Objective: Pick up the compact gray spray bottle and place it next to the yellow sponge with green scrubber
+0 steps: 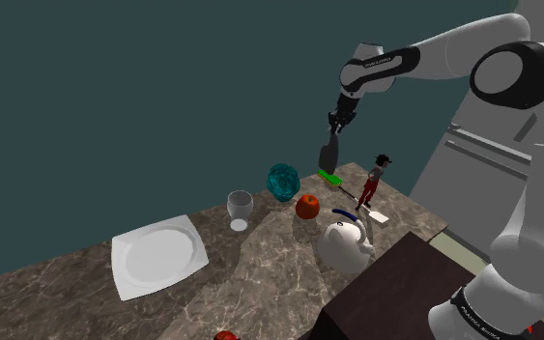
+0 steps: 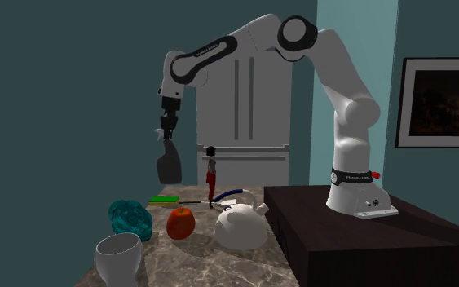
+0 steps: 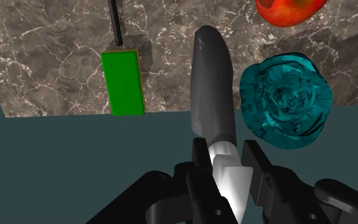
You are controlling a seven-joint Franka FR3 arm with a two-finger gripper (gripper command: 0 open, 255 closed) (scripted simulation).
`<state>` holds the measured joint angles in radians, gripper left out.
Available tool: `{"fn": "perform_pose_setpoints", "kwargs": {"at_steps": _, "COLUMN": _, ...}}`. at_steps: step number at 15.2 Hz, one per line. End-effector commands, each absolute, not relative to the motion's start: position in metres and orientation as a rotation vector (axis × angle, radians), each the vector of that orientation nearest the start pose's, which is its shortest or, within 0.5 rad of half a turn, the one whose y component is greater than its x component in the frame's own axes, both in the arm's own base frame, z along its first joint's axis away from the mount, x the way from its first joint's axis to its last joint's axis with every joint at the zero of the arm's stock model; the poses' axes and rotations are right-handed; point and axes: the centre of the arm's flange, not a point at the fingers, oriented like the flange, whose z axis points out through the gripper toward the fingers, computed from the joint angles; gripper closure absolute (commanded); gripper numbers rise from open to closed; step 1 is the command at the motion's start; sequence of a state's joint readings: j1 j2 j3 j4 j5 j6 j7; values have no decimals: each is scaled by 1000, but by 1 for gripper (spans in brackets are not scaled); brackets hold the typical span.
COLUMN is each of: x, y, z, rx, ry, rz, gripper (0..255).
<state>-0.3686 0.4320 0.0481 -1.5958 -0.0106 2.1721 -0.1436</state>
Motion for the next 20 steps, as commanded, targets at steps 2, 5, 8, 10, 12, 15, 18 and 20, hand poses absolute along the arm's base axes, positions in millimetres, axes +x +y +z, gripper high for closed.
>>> {"fn": "perform_pose_setpoints", "kwargs": {"at_steps": 2, "x": 654, "y": -222, "z": 381, "rx": -3144, "ry": 280, "rz": -228, "gripper": 255}}
{"fn": "perform_pose_setpoints", "kwargs": {"at_steps": 5, "x": 654, "y": -222, "z": 365, "rx": -3144, "ry": 280, "rz": -228, "gripper": 255}}
{"fn": "perform_pose_setpoints", "kwargs": {"at_steps": 8, "x": 654, "y": -222, "z": 350, "rx": -3144, "ry": 280, "rz": -228, "gripper": 255}}
{"fn": "perform_pose_setpoints", "kwargs": {"at_steps": 10, "x": 654, "y": -222, "z": 339, "rx": -3144, "ry": 280, "rz": -228, "gripper": 255}}
{"fn": "perform_pose_setpoints", "kwargs": {"at_steps": 12, "x": 654, "y": -222, "z": 328, "rx": -3144, "ry": 280, "rz": -228, "gripper": 255}}
{"fn": "perform_pose_setpoints", "kwargs": {"at_steps": 15, "x": 654, "y": -222, "z": 313, "rx": -3144, "ry": 280, "rz": -228, "gripper": 255}}
{"fn": "perform_pose_setpoints", "kwargs": {"at_steps": 18, "x": 654, "y": -222, "z": 297, "rx": -3144, "ry": 280, "rz": -228, "gripper": 255}}
{"fn": "perform_pose_setpoints", "kwargs": {"at_steps": 20, "x": 654, "y": -222, "z": 286, "rx": -3144, "ry": 280, "rz": -228, "gripper": 255}}
